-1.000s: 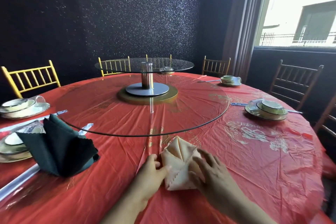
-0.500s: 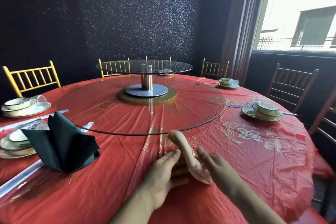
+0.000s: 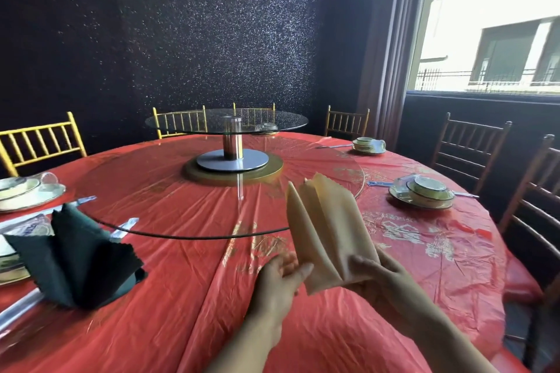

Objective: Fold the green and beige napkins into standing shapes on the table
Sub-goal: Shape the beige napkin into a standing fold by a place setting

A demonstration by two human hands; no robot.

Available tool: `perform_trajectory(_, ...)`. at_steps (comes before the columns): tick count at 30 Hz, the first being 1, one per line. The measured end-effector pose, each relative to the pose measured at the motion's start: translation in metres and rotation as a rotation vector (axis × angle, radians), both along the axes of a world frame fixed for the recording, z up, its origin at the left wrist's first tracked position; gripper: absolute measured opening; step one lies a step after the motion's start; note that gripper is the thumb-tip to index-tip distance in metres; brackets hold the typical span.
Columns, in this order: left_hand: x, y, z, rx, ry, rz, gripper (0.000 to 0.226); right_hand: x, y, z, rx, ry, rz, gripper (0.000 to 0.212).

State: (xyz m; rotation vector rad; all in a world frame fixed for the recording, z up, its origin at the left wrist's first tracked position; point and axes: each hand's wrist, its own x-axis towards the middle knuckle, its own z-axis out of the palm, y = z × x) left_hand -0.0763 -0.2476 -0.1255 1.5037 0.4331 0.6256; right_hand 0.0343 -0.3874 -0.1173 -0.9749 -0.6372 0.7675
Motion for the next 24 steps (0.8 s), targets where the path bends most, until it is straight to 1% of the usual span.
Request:
perform_trajectory(1,0.004,0.001,0.003,-0.001,0.010,-0.030,0.009,0.004,-0.001,-0.001,-0.012,-0.015,0.011,0.070)
perform_trajectory(2,0.010,0.001,0.005,0.016,0.011,-0.027,0.009,0.011,-0.002,-0.002,-0.057,-0.064,-0.022,0.066)
perform_trajectory(4,0.026,0.001,0.006,0.058,-0.007,0.019,0.013,0.030,0.000,-0.003,-0.227,-0.279,-0.210,0.063)
perform_trajectory(5,0.034,0.000,0.006,0.094,-0.008,0.051,0.010,0.039,0.002,-0.002,-0.290,-0.388,-0.313,0.054)
perform_trajectory(6,0.044,-0.001,0.006,0.133,-0.001,0.082,0.007,0.051,0.004,-0.004,-0.335,-0.467,-0.377,0.042)
perform_trajectory(8,0.067,-0.005,0.000,0.192,0.026,0.130,0.007,0.072,0.009,-0.008,-0.371,-0.517,-0.421,0.020)
perform_trajectory(9,0.078,-0.008,-0.003,0.214,0.025,0.150,0.009,0.080,0.009,-0.007,-0.391,-0.532,-0.436,0.016)
perform_trajectory(11,0.100,-0.013,-0.004,0.234,0.019,0.197,0.015,0.094,0.008,-0.005,-0.450,-0.568,-0.423,0.017)
perform_trajectory(13,0.120,-0.018,-0.004,0.257,0.018,0.234,0.010,0.108,0.005,-0.003,-0.438,-0.529,-0.342,0.022)
perform_trajectory(15,0.139,-0.023,-0.002,0.280,0.002,0.267,0.028,0.128,0.005,-0.003,-0.447,-0.533,-0.319,0.039)
perform_trajectory(16,0.148,-0.026,-0.002,0.282,0.000,0.284,0.035,0.138,0.006,-0.004,-0.472,-0.543,-0.346,0.044)
perform_trajectory(17,0.159,-0.028,-0.004,0.282,0.008,0.301,0.037,0.148,0.006,-0.003,-0.481,-0.542,-0.376,0.044)
perform_trajectory(19,0.179,-0.030,-0.010,0.270,0.054,0.318,0.027,0.167,0.008,-0.003,-0.478,-0.502,-0.400,0.044)
perform_trajectory(21,0.194,-0.034,-0.016,0.268,0.084,0.332,0.018,0.184,0.010,-0.004,-0.456,-0.438,-0.393,0.060)
perform_trajectory(22,0.201,-0.036,-0.018,0.277,0.090,0.340,0.019,0.193,0.010,-0.005,-0.450,-0.417,-0.399,0.061)
perform_trajectory(23,0.206,-0.039,-0.020,0.295,0.093,0.341,0.021,0.199,0.009,-0.005,-0.437,-0.408,-0.402,0.054)
perform_trajectory(24,0.212,-0.040,-0.024,0.316,0.090,0.349,0.022,0.206,0.008,-0.006,-0.420,-0.395,-0.393,0.042)
